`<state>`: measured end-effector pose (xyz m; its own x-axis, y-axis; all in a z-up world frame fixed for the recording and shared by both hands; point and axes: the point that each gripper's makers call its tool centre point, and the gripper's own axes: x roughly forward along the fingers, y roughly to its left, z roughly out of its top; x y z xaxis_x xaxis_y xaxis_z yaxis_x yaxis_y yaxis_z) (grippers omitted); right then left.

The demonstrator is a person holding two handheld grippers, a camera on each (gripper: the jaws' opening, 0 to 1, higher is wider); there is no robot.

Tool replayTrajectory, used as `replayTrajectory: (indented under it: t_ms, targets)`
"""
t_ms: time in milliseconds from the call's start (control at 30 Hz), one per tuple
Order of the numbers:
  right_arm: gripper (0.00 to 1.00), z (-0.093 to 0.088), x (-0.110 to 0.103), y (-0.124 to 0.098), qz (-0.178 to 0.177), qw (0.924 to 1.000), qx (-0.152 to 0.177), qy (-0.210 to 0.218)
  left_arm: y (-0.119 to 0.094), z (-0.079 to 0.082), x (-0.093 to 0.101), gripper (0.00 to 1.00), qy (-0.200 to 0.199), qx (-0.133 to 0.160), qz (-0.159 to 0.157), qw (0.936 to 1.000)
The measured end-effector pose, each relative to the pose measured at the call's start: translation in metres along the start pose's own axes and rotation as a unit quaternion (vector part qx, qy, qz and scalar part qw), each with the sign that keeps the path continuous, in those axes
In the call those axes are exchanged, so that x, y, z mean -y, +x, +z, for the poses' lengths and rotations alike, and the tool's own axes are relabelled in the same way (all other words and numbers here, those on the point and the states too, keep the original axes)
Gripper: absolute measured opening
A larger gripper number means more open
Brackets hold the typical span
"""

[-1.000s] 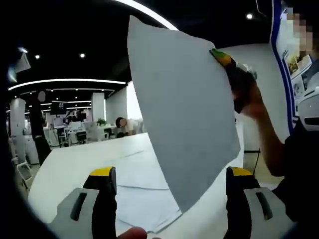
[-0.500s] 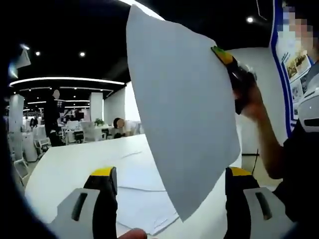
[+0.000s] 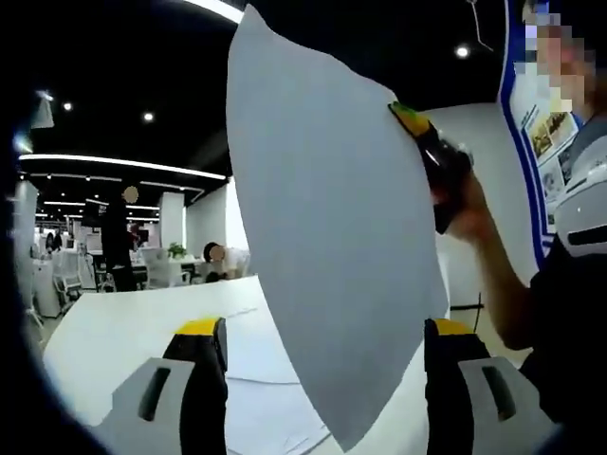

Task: Organize the stack of printing papers by aligning and flattening the scattered papers on the table

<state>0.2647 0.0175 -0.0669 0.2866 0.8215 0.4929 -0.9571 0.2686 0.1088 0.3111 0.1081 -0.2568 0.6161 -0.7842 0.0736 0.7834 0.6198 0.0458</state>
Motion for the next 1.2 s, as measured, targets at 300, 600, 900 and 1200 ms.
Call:
replayTrajectory:
  t_ms: [300, 600, 900, 1200]
  targets:
    - [0.00, 0.001, -0.004, -0.001, 0.010, 0.9999, 0.003, 0.013, 0.006, 0.004, 0.010, 0.87, -0.001, 0.013, -0.017, 0.9998]
    - [0.00, 0.001, -0.007, -0.001, 0.019, 0.9990, 0.008, 0.039, 0.011, 0.010, 0.013, 0.87, -0.018, 0.027, -0.030, 0.9990]
    - [0.00, 0.002, -0.011, -0.001, 0.022, 0.9986, 0.008, 0.047, 0.016, 0.015, 0.018, 0.86, -0.019, 0.034, -0.043, 0.9983]
    - [0.00, 0.000, -0.012, -0.001, 0.022, 0.9982, 0.006, 0.056, 0.020, 0.019, 0.026, 0.84, -0.020, 0.041, -0.057, 0.9973]
